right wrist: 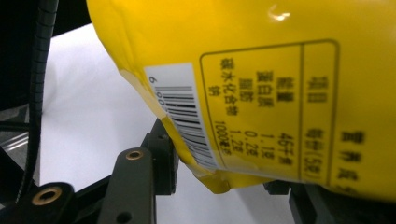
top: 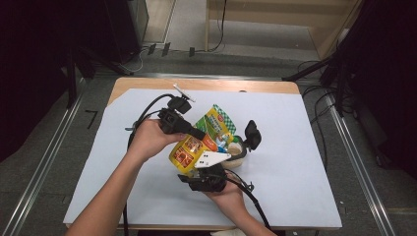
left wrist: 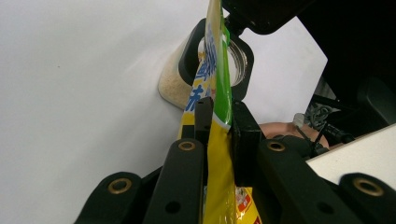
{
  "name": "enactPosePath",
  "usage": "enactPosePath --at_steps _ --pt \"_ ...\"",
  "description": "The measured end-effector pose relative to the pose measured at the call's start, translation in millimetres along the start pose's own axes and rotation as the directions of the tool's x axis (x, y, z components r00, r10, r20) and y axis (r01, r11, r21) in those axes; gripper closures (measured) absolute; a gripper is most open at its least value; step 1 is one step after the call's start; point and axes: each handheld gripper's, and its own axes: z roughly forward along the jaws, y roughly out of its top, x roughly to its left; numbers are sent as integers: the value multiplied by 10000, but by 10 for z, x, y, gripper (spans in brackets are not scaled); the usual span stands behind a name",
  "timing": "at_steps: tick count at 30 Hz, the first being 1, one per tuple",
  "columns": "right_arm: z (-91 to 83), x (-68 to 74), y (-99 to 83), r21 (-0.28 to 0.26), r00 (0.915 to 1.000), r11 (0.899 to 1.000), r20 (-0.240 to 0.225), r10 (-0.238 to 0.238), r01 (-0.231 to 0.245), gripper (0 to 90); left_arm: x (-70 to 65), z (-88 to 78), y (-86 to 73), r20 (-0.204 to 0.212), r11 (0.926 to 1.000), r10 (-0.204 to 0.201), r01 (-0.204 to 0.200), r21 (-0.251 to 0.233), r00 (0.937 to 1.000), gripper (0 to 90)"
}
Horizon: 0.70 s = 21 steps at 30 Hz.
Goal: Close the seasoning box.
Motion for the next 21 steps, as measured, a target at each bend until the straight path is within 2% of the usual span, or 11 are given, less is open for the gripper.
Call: enactPosePath --at_steps 9,11,21 --pt "43 24 -34 323 9998 9993 5 -210 209 572 42 -2 -153 55 9987 40 -37 -504 10000 854" --pt "49 22 -45 386 9997 9989 45 -251 249 570 46 -8 -158 46 9991 40 -38 -425 10000 858" --pt "82 22 -81 312 9997 9993 62 -216 214 562 47 -31 -224 149 9981 95 -86 -615 9998 865"
